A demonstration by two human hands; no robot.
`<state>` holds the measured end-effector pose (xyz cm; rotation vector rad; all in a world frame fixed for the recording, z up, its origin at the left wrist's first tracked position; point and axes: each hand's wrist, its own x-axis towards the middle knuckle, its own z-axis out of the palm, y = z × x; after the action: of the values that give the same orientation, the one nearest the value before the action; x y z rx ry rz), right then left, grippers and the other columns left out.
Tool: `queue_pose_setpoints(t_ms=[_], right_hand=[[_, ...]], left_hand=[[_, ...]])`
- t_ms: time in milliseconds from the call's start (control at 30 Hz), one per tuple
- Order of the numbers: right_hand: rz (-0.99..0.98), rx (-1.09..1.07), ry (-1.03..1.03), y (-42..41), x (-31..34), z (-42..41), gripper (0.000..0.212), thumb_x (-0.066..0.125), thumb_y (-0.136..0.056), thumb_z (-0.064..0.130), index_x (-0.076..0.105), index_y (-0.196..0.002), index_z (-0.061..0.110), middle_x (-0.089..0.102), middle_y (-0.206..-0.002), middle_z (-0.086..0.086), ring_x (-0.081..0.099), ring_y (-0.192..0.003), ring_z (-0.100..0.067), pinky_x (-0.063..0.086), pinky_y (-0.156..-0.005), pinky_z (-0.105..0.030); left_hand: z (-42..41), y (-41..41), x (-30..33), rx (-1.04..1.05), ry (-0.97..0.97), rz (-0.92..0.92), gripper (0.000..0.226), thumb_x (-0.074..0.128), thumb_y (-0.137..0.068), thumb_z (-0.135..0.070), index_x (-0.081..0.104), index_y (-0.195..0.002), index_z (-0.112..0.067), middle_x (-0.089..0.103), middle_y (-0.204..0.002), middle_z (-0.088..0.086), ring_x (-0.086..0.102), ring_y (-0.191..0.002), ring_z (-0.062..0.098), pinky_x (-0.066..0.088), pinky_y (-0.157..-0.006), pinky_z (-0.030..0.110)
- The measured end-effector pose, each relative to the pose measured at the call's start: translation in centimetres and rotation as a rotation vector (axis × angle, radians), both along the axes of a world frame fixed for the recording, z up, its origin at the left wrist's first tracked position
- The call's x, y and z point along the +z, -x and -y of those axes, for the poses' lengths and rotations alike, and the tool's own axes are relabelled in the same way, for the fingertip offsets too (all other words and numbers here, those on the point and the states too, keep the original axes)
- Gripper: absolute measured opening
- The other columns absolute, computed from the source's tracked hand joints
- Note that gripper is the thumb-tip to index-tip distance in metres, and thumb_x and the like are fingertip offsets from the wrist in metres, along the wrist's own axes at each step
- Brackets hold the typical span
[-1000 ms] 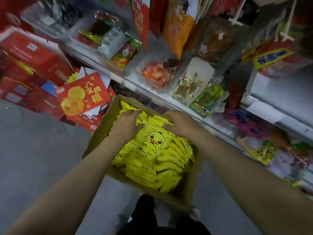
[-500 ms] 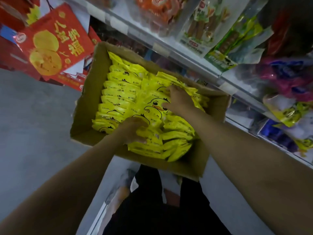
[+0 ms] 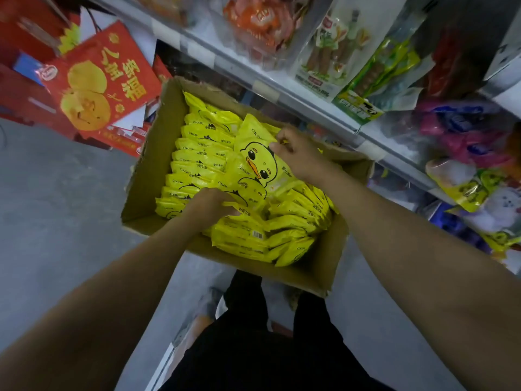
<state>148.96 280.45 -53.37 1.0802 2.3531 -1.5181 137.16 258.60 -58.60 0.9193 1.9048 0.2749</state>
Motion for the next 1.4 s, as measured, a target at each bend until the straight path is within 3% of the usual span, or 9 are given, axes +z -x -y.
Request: queue_pose_setpoints(t_ms=[300, 400, 467, 667, 833, 1067, 1200, 1333, 1400], right_hand=[[-0.056, -0.280, 0.091, -5.1, 8.1, -2.6, 0.039, 0.056, -0.098, 0.040, 0.059, -0.115, 0.005, 0.061, -0.108, -0.009, 0.052, -0.095, -0.016, 0.039, -0.080, -0.028], [-0.069, -0.363, 0.197, -8.2, 12.0, -3.0, 0.063, 0.074, -0.078, 0.057, 0.058, -0.125, 0.017, 0.057, -0.119, 0.007, 0.056, -0.106, -0.011, 0.044, -0.092, -0.027], [-0.155, -0.398, 0.249, -11.0, 14.7, -3.5, 0.061, 0.087, -0.065, 0.049, 0.063, -0.113, 0.023, 0.068, -0.116, 0.003, 0.068, -0.100, -0.015, 0.055, -0.090, -0.039], [-0.463, -0.438, 0.404, -19.8, 23.7, -6.6, 0.041, 0.072, -0.083, -0.001, 0.058, -0.120, 0.004, 0.074, -0.099, -0.007, 0.073, -0.079, -0.019, 0.059, -0.063, -0.034], [-0.664, -0.472, 0.292, -28.4, 31.9, -10.2, 0.043, 0.072, -0.081, -0.002, 0.058, -0.121, 0.007, 0.073, -0.104, -0.010, 0.072, -0.081, -0.024, 0.059, -0.062, -0.038], [-0.810, -0.555, 0.107, -37.1, 40.3, -15.3, 0.038, 0.077, -0.077, 0.003, 0.066, -0.113, 0.007, 0.076, -0.093, -0.007, 0.073, -0.075, -0.021, 0.059, -0.060, -0.034], [-0.849, -0.618, 0.015, -39.9, 42.7, -19.1, 0.035, 0.080, -0.076, 0.007, 0.069, -0.109, 0.010, 0.077, -0.096, -0.007, 0.074, -0.083, -0.024, 0.061, -0.072, -0.040], [-0.815, -0.661, -0.085, -41.6, 44.1, -23.3, 0.035, 0.082, -0.075, 0.010, 0.070, -0.108, 0.012, 0.077, -0.097, -0.004, 0.074, -0.087, -0.022, 0.060, -0.079, -0.042], [-0.786, -0.677, -0.152, -41.9, 44.9, -25.3, 0.037, 0.082, -0.075, 0.010, 0.069, -0.110, 0.009, 0.076, -0.093, -0.001, 0.074, -0.080, -0.017, 0.061, -0.074, -0.037]], left_hand=[[0.2, -3.0, 8.4, 0.347, -0.093, 0.161, 0.086, 0.062, -0.053, -0.088, 0.073, -0.090, -0.011, 0.065, -0.072, 0.013, 0.056, -0.066, 0.015, 0.037, -0.064, 0.028], [-1.9, -6.0, 12.5, 0.419, -0.128, 0.239, 0.072, 0.078, -0.073, -0.050, 0.060, -0.129, -0.009, 0.059, -0.132, 0.010, 0.053, -0.123, 0.021, 0.039, -0.087, 0.028], [-3.3, -8.6, 15.0, 0.427, -0.175, 0.278, 0.078, 0.078, -0.078, -0.035, 0.043, -0.144, -0.014, 0.042, -0.149, 0.004, 0.040, -0.135, 0.022, 0.041, -0.091, 0.032], [-8.8, -16.0, 23.4, 0.348, -0.391, 0.321, 0.032, 0.078, -0.080, -0.022, 0.063, -0.104, -0.036, 0.069, -0.098, -0.022, 0.063, -0.093, 0.000, 0.047, -0.066, 0.023], [-14.3, -22.4, 30.0, 0.237, -0.526, 0.352, 0.050, 0.079, -0.076, -0.009, 0.061, -0.122, -0.017, 0.072, -0.109, -0.003, 0.069, -0.094, 0.006, 0.054, -0.070, 0.018], [-21.5, -28.8, 37.9, 0.127, -0.669, 0.268, 0.026, 0.079, -0.075, -0.008, 0.065, -0.096, -0.016, 0.073, -0.082, -0.005, 0.068, -0.073, 0.007, 0.050, -0.061, 0.017], [-25.6, -30.1, 41.8, 0.067, -0.724, 0.179, 0.031, 0.082, -0.074, -0.014, 0.066, -0.101, -0.009, 0.074, -0.093, 0.004, 0.070, -0.084, 0.018, 0.054, -0.076, 0.030], [-29.8, -30.6, 44.5, 0.009, -0.756, 0.184, 0.019, 0.076, -0.080, -0.007, 0.061, -0.091, -0.009, 0.069, -0.068, -0.010, 0.063, -0.059, 0.005, 0.047, -0.053, 0.016], [-32.0, -30.3, 45.5, -0.026, -0.755, 0.158, 0.023, 0.077, -0.080, -0.009, 0.060, -0.095, -0.005, 0.070, -0.081, 0.002, 0.063, -0.065, 0.012, 0.047, -0.057, 0.019]])
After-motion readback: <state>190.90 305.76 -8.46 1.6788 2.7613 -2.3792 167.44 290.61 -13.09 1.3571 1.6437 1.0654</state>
